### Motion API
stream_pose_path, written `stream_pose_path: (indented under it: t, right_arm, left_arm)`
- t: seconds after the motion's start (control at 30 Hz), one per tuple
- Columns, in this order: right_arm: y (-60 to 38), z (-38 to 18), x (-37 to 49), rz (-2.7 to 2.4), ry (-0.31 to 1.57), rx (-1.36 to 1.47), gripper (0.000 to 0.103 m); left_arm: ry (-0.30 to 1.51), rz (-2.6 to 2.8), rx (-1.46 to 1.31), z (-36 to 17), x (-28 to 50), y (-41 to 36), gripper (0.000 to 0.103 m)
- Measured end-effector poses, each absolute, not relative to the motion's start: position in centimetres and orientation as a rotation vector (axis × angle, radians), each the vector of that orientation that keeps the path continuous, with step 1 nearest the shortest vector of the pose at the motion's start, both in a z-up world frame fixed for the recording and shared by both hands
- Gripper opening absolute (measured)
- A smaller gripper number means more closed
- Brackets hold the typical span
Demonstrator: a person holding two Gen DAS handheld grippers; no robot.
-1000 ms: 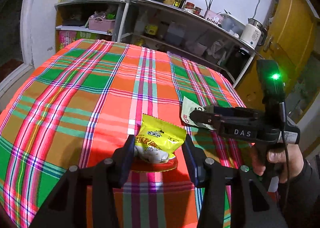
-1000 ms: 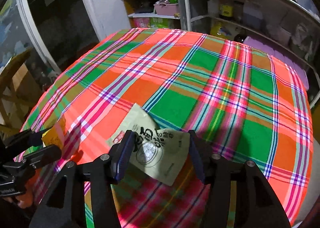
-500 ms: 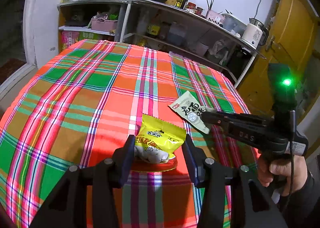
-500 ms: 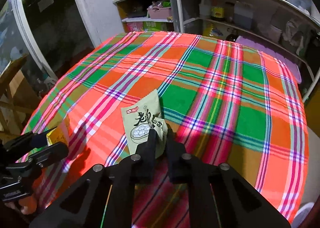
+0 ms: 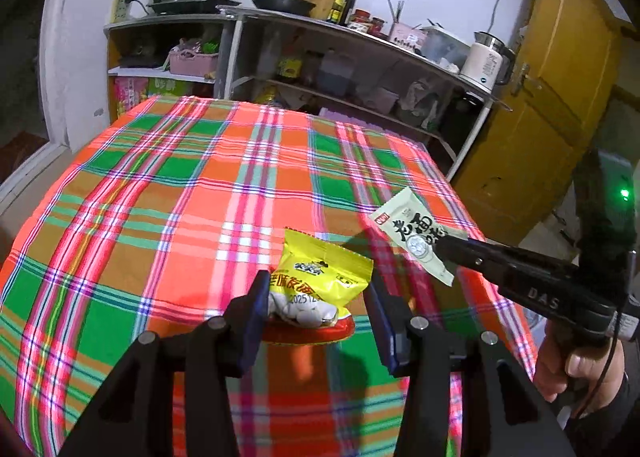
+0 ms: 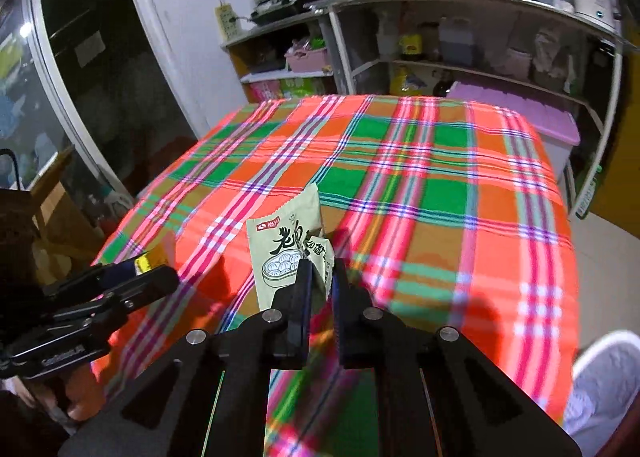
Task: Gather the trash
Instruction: 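Carry the yellow bag and white sachet over the trash bin and open both grippers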
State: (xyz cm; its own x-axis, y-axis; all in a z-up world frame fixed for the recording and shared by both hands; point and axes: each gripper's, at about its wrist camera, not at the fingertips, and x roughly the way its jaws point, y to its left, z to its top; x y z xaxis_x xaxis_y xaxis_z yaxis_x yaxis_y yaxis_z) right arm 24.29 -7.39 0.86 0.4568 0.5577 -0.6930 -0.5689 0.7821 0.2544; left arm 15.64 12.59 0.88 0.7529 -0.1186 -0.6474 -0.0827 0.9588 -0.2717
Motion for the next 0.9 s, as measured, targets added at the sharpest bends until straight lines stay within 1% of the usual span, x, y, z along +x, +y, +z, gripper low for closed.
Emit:
stream_pose_path:
  t: [0.5, 0.9]
  right_arm:
    - [-15.8, 3.9, 17.9, 0.59, 0.774, 0.07, 0.009]
    - [-22.6, 3.8, 15.6, 0.464, 0.751, 0.122, 0.009]
  left_arm:
    - [0.702, -0.144, -0.22, 3.5, 13.8, 4.8, 0.049]
    - [0.723, -0.254, -0.153, 4.0, 14.1, -2.0, 0.049]
